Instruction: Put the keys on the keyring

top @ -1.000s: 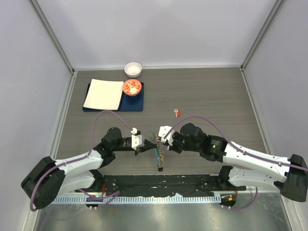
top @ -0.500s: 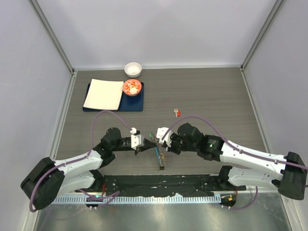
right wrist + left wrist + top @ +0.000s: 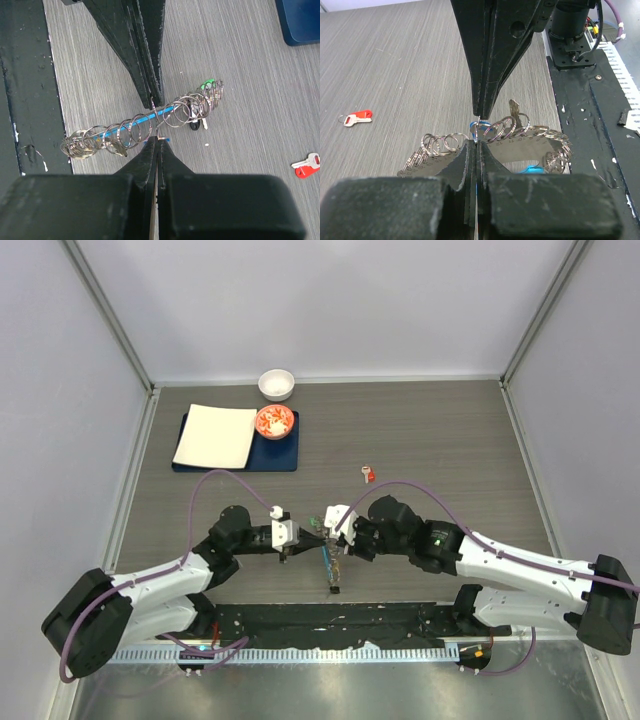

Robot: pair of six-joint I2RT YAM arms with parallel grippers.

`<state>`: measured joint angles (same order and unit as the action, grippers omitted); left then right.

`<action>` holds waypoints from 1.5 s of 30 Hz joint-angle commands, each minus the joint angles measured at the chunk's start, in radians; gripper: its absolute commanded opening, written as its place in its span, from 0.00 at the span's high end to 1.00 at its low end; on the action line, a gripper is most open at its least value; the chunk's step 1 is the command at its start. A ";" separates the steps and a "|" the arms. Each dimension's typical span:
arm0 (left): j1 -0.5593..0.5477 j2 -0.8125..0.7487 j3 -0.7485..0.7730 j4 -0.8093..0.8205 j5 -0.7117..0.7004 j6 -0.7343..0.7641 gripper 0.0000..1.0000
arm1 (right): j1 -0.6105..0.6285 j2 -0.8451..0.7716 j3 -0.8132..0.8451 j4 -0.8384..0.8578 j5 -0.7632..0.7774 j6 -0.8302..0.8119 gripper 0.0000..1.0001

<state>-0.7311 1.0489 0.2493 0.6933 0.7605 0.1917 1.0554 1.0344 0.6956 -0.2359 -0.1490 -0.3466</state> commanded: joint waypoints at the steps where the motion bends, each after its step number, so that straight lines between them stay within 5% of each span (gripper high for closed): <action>1: -0.002 -0.012 0.013 0.058 0.016 0.023 1.00 | -0.002 -0.017 0.047 0.056 -0.017 -0.017 0.99; 45: -0.002 -0.033 0.016 0.034 0.005 0.025 1.00 | -0.003 -0.005 0.070 0.006 0.025 -0.017 0.99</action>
<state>-0.7311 1.0363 0.2493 0.6750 0.7597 0.1947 1.0554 1.0340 0.7147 -0.2436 -0.1543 -0.3573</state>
